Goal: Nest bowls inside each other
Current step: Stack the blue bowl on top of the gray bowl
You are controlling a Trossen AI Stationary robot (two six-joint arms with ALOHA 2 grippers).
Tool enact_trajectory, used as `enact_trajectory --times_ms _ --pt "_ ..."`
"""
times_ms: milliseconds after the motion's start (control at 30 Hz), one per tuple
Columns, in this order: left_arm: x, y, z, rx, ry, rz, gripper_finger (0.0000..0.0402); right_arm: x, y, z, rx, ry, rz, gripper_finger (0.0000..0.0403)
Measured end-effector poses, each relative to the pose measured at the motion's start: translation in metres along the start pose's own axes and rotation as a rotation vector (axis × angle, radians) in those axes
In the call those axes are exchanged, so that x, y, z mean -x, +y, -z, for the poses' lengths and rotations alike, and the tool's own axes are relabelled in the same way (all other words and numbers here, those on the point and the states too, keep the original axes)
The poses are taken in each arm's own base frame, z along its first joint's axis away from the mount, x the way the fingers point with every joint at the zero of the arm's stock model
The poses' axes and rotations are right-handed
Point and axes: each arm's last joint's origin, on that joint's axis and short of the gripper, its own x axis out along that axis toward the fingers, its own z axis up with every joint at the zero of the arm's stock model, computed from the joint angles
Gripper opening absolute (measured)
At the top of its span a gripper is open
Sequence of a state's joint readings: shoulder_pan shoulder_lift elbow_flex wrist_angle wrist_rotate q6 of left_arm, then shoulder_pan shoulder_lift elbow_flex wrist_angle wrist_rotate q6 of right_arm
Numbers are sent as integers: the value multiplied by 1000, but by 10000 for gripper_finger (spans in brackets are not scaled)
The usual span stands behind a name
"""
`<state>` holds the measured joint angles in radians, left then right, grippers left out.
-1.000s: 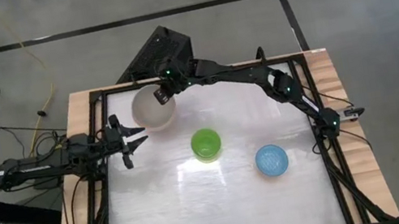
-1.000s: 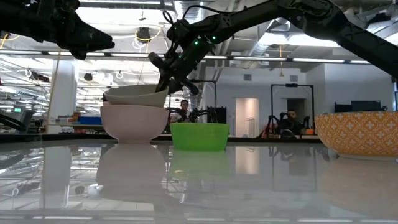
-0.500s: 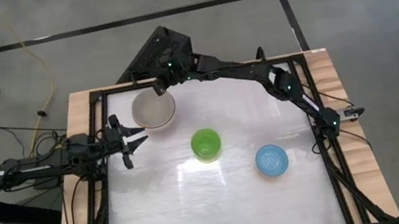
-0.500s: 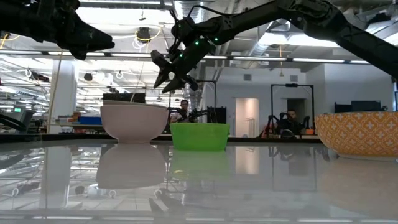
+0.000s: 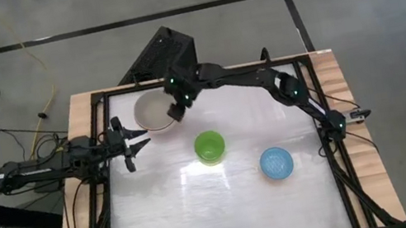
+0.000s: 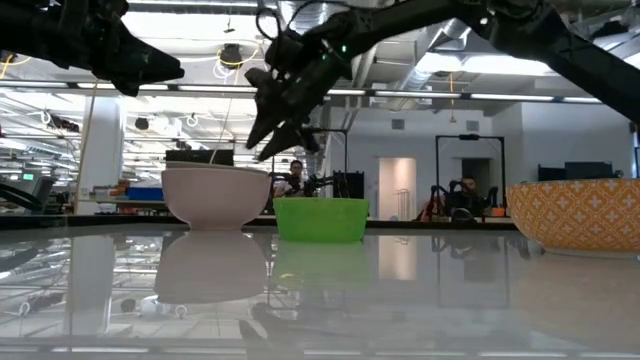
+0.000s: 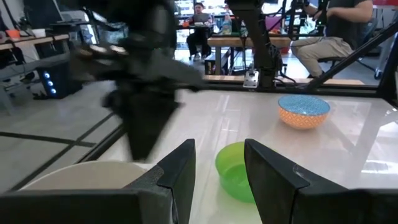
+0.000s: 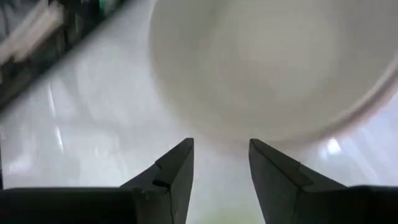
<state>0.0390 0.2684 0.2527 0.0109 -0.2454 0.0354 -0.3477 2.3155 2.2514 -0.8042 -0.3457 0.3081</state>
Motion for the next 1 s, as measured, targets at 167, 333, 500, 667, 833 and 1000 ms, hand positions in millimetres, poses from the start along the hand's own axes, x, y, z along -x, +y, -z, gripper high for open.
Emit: enact_trajectory --times_ms 167,333,500,667,833,1000 --pt "0 0 0 -8 1 -1 128 18 38 23 58 160 13 171" --pt "0 0 1 -10 6 -2 128 55 79 49 130 270 183 170" --pt "0 0 1 -10 7 -2 128 88 114 80 225 410 263 170" --pt "0 0 1 -12 15 -2 128 107 141 105 302 497 266 170" --pt "0 0 2 -14 19 -2 128 129 151 136 327 506 247 170" --pt "0 0 2 -14 19 -3 128 148 131 182 155 460 285 170"
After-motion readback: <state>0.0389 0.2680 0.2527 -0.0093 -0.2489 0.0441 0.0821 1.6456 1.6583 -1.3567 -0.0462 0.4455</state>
